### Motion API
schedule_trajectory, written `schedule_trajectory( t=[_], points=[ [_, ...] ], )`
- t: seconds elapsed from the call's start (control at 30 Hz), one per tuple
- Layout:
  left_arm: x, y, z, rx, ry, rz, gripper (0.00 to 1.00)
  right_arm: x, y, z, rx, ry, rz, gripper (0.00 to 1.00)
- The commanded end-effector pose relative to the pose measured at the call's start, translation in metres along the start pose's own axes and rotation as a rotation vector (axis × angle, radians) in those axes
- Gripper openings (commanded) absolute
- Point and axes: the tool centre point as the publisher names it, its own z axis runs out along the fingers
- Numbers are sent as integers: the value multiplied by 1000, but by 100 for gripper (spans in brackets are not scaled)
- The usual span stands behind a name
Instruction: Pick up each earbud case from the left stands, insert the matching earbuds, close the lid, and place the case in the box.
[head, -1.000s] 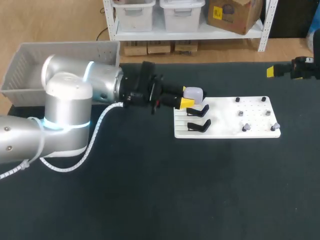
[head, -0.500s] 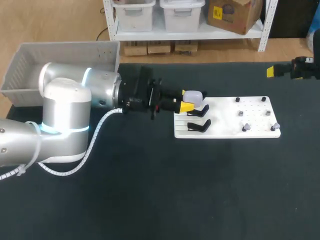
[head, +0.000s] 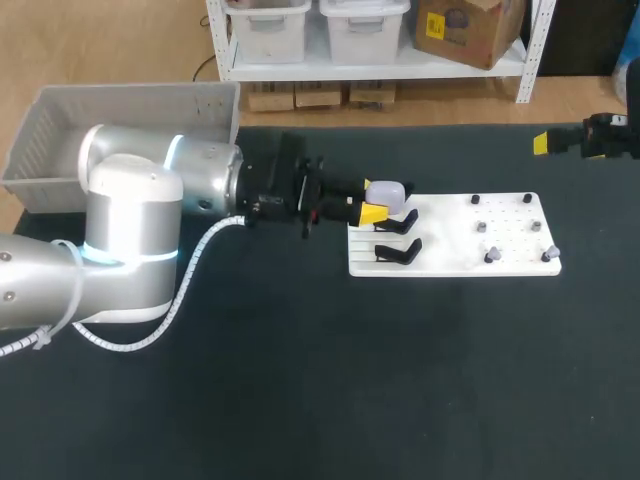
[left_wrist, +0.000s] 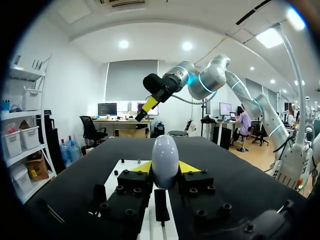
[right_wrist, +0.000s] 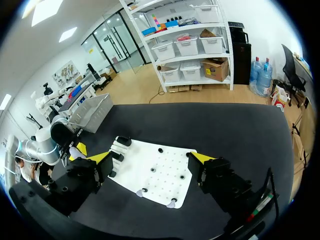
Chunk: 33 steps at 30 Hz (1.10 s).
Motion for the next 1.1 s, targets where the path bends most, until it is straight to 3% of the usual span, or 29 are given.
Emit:
schedule_trajectory(
  t=[0.03,0.27,0.5,0.9,1.1],
  points=[
    [1,0,0,-1,-3,2,0,3,11,-6,-17,-17,1,100],
    [1,0,0,-1,-3,2,0,28,69,-23,-81,-58,-75,100],
    [1,0,0,-1,-3,2,0,44,127,-23,-100,-25,-170,100],
    [1,0,0,-1,-3,2,0,68,187,15,-143,102,-208,100],
    [1,0,0,-1,-3,2,0,69,199,38,-174,128,-209,100]
  ],
)
